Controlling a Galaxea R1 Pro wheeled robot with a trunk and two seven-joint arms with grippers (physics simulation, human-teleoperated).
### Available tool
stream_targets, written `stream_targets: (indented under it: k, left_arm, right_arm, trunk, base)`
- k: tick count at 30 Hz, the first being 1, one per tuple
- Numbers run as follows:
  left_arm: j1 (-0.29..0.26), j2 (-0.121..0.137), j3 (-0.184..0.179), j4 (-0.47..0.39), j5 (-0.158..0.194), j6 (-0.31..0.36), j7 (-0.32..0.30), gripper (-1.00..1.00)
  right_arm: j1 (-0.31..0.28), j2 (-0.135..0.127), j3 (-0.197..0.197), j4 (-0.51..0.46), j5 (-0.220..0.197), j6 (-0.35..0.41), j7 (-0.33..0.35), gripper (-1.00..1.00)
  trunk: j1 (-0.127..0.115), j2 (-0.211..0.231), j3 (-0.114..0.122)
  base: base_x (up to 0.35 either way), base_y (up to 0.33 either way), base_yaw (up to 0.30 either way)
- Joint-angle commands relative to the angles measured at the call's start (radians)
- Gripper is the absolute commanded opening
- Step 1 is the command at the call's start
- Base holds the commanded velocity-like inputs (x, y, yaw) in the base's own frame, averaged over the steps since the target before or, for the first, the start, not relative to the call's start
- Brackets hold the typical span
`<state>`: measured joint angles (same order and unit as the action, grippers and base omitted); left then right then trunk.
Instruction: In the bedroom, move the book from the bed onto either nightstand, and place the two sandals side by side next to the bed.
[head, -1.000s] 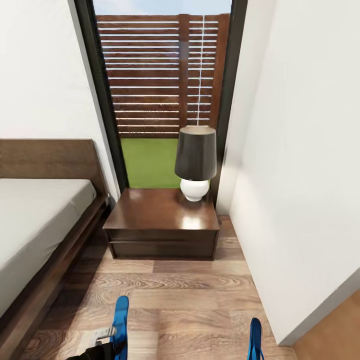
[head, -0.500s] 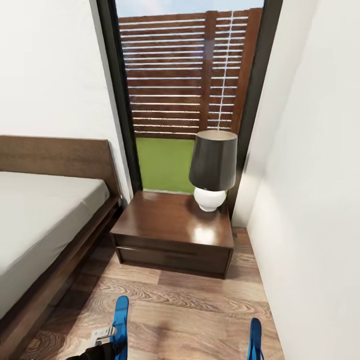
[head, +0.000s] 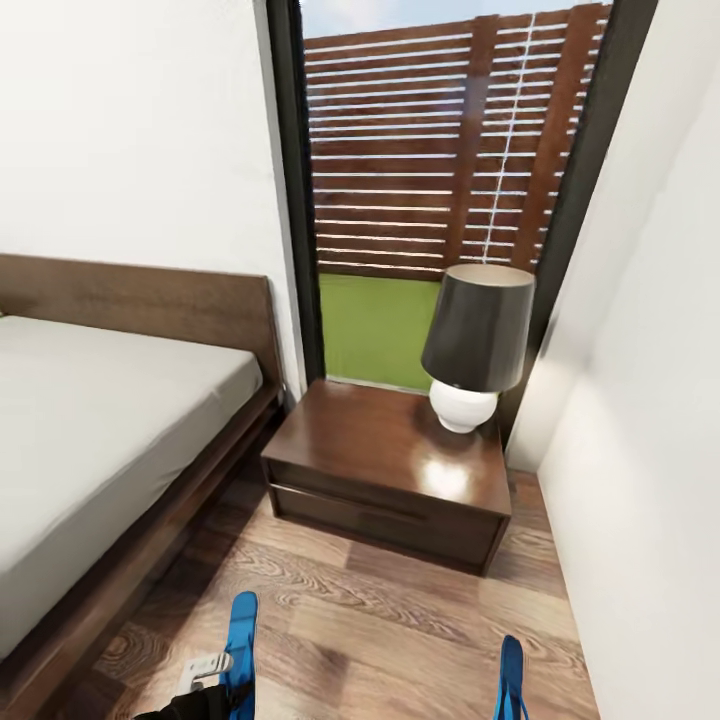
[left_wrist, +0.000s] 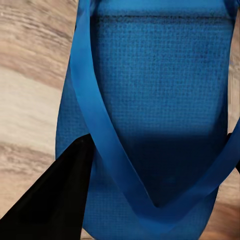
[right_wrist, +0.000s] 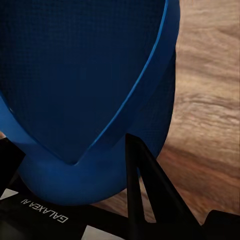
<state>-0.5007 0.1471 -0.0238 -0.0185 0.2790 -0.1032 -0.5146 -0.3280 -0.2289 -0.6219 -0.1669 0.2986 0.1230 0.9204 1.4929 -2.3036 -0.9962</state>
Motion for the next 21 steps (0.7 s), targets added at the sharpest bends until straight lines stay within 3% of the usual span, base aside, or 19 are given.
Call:
stream_targets:
  k: [1, 21]
  left_arm:
    - [-0.001, 0.000, -0.002, 0.002, 0.003, -0.004, -0.002, -1.00]
    - [-0.001, -0.001, -0.002, 0.002, 0.003, -0.004, -0.002, -1.00]
  right_arm:
    - [0.000, 0.000, -0.009, -0.002, 0.005, 0.010, 0.005, -1.00]
    - [0.000, 0.000, -0.009, -0.002, 0.005, 0.010, 0.005, -1.00]
  trunk:
    - [0.000, 0.000, -0.001]
    - [0.000, 0.000, -0.001]
  base:
    - [0.000, 0.000, 0.289]
    - [0.000, 0.000, 0.289]
